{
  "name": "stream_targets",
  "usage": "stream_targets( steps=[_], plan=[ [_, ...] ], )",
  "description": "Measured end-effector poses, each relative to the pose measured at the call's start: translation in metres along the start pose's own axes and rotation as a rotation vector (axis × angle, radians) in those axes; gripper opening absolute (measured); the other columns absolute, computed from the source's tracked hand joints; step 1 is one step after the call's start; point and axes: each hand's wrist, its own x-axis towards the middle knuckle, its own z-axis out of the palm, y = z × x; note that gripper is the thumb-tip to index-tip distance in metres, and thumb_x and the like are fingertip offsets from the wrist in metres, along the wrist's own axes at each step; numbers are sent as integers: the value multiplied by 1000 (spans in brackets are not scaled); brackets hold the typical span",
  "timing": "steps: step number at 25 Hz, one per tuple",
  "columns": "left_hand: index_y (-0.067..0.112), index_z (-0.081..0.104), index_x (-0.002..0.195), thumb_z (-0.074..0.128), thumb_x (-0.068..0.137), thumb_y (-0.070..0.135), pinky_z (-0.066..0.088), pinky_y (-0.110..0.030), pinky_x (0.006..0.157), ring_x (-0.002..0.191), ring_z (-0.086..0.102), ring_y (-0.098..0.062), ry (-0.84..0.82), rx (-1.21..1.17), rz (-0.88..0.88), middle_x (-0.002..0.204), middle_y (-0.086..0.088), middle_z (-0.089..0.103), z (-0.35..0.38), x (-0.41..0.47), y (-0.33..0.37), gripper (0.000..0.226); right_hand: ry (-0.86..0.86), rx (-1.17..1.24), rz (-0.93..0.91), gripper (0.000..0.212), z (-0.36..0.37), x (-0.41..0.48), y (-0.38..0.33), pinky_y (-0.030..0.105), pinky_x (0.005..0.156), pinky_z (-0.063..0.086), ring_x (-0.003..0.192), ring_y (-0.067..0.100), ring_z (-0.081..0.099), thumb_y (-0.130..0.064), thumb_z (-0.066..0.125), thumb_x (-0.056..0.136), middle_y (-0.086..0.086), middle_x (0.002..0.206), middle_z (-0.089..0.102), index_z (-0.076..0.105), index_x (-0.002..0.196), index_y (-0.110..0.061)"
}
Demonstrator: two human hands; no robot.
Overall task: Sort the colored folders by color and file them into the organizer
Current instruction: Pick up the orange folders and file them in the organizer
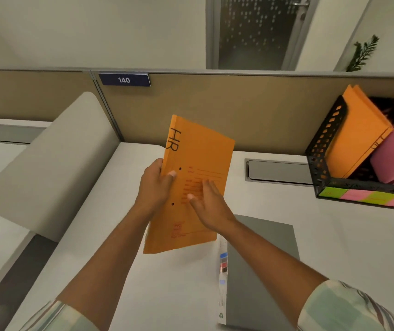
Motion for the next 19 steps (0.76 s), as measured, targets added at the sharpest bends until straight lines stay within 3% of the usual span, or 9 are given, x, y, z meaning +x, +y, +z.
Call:
stream_targets(
  steps=[6, 8, 11, 14, 17, 19],
  plan=[
    [48, 56, 125, 51, 111, 30, 56, -9, 67, 102, 70, 7, -25, -175, 151, 112, 33, 69, 65, -1, 44, 23, 226, 60, 3, 68, -78, -4, -17, 50, 109, 48, 140, 19, 44, -68, 36, 100, -6, 157, 37, 26, 156, -31],
    [50, 57, 123, 52, 112, 27, 55, -5, 71, 103, 68, 8, -31, -217, 201, 111, 40, 68, 96, -6, 61, 26, 276, 98, -3, 70, -105, -11, -18, 50, 109, 49, 139, 16, 45, -71, 37, 98, -9, 154, 41, 28, 155, -32],
    [34, 61, 126, 52, 112, 19, 57, -10, 81, 110, 71, -3, -22, -333, 268, 117, 32, 70, 146, -24, 81, 22, 303, 117, 7, 87, -139, -21, -16, 47, 120, 38, 150, 16, 34, -79, 39, 93, -6, 164, 33, 21, 161, -28],
    [34, 59, 141, 42, 114, 39, 60, -30, 98, 126, 69, -17, -139, -656, 149, 135, 11, 72, 191, -46, 102, 33, 369, 73, 17, 97, -169, -33, -7, 31, 118, 27, 153, 12, 26, -81, 45, 89, -9, 169, 24, 12, 163, -27],
    [27, 53, 152, 45, 109, 53, 55, -42, 108, 136, 62, -24, -213, -852, 37, 144, 0, 67, 230, -59, 119, 51, 459, -4, 34, 86, -199, -43, 6, 31, 112, 36, 145, 17, 39, -63, 54, 95, -5, 162, 38, 15, 163, -27],
    [29, 61, 144, 40, 114, 43, 59, -38, 102, 131, 65, -24, -248, -937, -6, 138, -5, 70, 256, -64, 128, 40, 521, -57, 34, 77, -220, -50, 16, 38, 102, 50, 126, 24, 57, -48, 55, 97, 1, 145, 56, 18, 161, -27]
  ],
)
